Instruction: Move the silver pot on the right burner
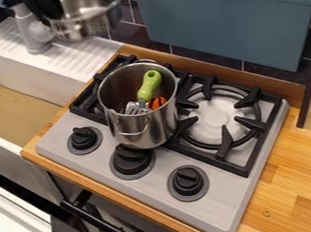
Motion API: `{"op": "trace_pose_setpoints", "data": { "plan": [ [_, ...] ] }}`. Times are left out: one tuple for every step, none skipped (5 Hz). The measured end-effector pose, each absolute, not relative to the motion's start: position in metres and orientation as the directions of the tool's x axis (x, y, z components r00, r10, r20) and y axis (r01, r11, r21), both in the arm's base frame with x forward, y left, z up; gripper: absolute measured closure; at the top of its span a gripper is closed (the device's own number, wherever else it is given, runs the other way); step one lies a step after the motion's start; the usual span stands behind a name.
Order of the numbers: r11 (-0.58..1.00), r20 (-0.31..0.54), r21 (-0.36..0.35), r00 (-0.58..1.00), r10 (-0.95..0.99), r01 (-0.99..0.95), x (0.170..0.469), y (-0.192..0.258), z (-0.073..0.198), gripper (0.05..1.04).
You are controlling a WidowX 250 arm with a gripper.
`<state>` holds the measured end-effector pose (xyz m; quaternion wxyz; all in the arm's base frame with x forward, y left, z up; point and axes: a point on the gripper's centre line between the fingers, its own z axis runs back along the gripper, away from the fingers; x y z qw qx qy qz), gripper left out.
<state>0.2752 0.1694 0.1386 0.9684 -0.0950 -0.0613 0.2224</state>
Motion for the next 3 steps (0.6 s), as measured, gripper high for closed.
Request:
{"op": "trace_pose_setpoints", "data": {
  "plan": [
    [0.908, 0.109, -0.218, 0.916, 0.387, -0.358, 0.274, 0.124, 0.132, 1.029],
    [0.919, 0.132, -0.217, 0.923, 0.362, -0.33, 0.271, 0.094, 0.129, 1.029],
    [0.927, 0.137, -0.207, 0.929, 0.344, -0.313, 0.277, 0.061, 0.118, 1.029]
  ]
}}
